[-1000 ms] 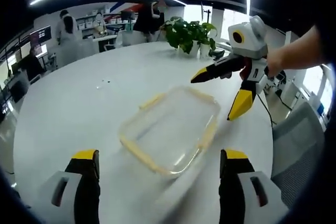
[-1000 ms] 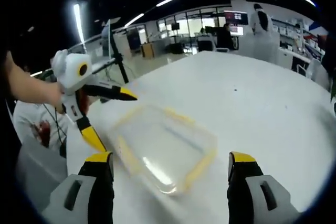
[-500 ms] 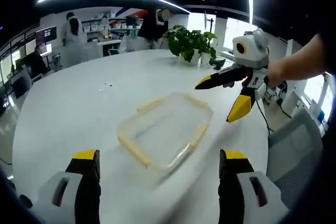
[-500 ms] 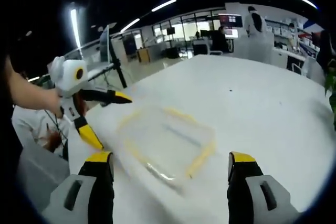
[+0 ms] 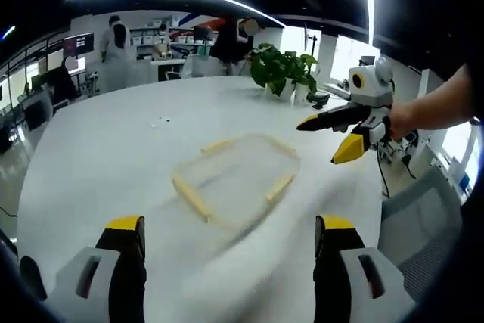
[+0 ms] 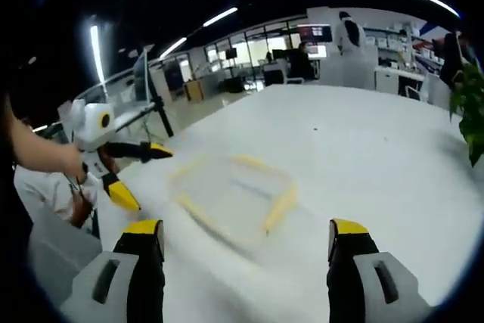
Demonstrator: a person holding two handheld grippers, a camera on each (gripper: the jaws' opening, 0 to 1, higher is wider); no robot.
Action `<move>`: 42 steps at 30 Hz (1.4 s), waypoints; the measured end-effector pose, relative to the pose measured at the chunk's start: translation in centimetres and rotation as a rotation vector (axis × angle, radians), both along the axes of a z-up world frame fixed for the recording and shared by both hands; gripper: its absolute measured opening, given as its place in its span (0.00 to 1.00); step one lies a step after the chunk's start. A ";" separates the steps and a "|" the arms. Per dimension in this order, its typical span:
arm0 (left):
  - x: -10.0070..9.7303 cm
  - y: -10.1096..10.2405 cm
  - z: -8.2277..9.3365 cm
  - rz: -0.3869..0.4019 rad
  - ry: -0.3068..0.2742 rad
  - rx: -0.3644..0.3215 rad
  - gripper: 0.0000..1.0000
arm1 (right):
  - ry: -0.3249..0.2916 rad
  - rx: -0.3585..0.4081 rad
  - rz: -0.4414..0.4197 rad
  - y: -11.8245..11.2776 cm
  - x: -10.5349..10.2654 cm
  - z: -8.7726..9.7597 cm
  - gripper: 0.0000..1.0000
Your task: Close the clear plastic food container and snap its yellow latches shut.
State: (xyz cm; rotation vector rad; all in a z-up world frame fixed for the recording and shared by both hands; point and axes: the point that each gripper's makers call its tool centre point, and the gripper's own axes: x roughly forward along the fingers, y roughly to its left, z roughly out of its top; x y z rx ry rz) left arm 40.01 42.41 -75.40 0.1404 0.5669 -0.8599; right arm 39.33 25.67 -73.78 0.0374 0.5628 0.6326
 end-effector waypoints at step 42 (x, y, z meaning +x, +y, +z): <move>-6.4 2.3 0.9 0.122 -0.029 -0.064 0.90 | -0.016 0.091 -0.025 -1.0 -8.1 0.4 0.90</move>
